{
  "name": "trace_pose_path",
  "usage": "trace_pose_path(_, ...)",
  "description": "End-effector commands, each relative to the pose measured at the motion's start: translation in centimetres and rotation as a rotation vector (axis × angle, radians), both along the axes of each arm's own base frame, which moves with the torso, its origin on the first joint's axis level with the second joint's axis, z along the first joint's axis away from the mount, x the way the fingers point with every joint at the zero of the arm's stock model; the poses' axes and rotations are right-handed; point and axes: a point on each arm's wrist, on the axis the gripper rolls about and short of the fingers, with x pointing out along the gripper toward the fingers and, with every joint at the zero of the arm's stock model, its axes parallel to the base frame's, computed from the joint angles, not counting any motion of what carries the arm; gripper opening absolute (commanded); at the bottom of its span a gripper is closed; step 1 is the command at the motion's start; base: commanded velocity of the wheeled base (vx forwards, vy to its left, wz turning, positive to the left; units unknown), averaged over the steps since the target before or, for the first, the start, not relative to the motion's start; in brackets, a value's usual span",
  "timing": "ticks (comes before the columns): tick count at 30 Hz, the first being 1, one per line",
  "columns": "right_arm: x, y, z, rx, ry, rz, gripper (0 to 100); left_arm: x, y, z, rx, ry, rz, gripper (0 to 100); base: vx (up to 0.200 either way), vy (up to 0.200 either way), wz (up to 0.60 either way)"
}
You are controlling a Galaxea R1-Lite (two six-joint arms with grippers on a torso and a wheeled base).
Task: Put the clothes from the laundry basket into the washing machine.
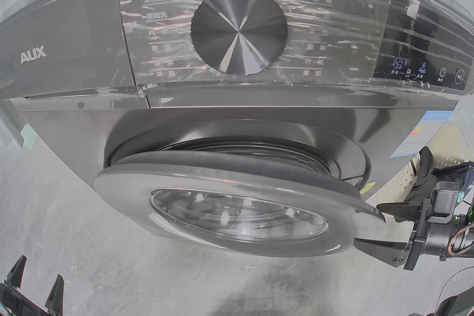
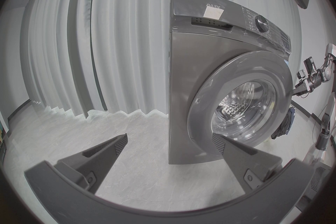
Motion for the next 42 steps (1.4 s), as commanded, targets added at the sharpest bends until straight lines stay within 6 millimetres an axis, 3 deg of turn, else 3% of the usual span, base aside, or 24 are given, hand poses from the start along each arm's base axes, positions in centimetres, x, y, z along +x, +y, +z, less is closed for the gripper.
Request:
trace_pose_path(1,-0.1,-0.5,0.6,0.015,-0.037,-0.027,100,0.0,0.0,-0.5,-0.001,0.002,0.001,100,-0.2,0.0,0.0)
trace_pose_path(4,1.1,-0.2,1.0,0.007,-0.04,-0.054,100,0.0,0.0,-0.5,-0.001,0.002,-0.001,100,-0.2,0.0,0.0)
trace_pose_path(10,1.6,0.5,0.4,-0.016,-0.004,-0.029,100,0.0,0.0,-0.5,-0.001,0.001,-0.002,100,-0.133,0.0,0.0)
trace_pose_path(19,0.1,0.8,-1.1,-0.031,0.045,0.038,100,0.0,0.0,-0.5,-0.001,0.001,-0.001,100,0.0,0.0,0.0)
trace_pose_path(26,-1.4,-0.4,-1.2,-0.013,0.02,0.035,100,0.0,0.0,-0.5,-0.001,0.002,-0.001,100,0.0,0.0,0.0)
trace_pose_path(37,1.2,1.3,-0.7,-0.035,0.044,0.026,100,0.0,0.0,-0.5,-0.001,0.002,-0.002,100,-0.145,0.0,0.0)
trace_pose_path(42,1.0,1.6,-1.2,-0.047,0.064,0.048,100,0.0,0.0,-0.5,-0.001,0.004,-0.002,100,-0.04,0.0,0.0)
